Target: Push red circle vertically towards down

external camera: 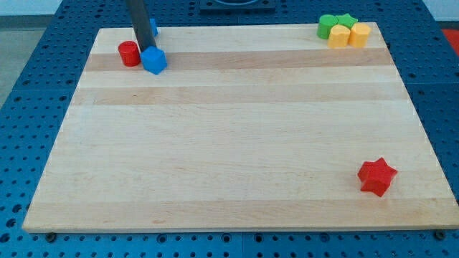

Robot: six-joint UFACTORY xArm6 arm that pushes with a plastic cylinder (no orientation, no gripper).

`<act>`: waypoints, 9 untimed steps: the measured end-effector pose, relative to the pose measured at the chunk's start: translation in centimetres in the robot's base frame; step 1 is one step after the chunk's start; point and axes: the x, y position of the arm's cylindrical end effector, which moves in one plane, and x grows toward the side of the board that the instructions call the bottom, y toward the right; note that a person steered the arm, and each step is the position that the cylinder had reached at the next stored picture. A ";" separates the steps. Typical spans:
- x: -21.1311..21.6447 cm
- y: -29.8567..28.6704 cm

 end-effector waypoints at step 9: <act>9.4 -5.4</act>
